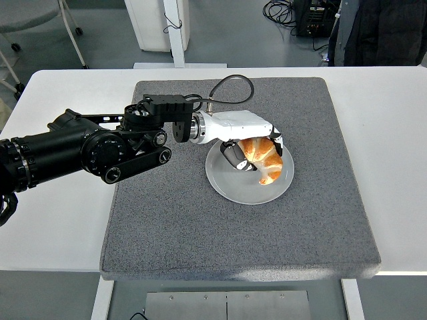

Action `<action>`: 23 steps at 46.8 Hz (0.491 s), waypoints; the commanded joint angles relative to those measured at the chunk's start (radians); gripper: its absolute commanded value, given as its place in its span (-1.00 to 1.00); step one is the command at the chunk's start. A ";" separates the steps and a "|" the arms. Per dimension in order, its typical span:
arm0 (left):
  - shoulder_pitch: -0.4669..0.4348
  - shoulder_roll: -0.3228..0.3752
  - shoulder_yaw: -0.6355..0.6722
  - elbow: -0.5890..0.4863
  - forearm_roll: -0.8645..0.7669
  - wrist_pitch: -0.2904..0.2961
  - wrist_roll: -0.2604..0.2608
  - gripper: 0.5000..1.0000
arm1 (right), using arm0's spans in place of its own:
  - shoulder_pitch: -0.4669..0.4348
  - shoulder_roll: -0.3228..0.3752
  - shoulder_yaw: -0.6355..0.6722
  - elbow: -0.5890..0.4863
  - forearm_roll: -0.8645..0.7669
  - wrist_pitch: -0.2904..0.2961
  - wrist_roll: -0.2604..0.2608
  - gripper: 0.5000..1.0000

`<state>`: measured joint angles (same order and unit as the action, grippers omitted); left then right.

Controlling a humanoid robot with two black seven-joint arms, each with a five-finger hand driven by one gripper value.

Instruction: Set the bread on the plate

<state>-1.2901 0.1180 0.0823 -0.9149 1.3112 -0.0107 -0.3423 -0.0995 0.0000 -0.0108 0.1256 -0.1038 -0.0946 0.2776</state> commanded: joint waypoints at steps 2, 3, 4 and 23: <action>0.012 0.006 0.000 0.004 0.000 0.003 0.000 -1.00 | 0.001 0.000 0.000 0.000 0.000 0.001 -0.001 1.00; 0.012 0.006 -0.001 0.004 0.000 0.005 -0.001 -1.00 | 0.001 0.000 0.000 0.000 0.000 0.001 0.000 1.00; 0.014 0.006 0.000 0.004 0.000 0.008 -0.001 -1.00 | 0.000 0.000 0.000 0.000 0.000 0.001 0.000 1.00; 0.060 0.023 0.000 0.014 0.000 0.038 -0.003 -1.00 | 0.000 0.000 0.000 0.000 0.000 0.001 0.000 1.00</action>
<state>-1.2358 0.1395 0.0829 -0.9003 1.3116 0.0268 -0.3450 -0.0993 0.0000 -0.0107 0.1256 -0.1040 -0.0945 0.2766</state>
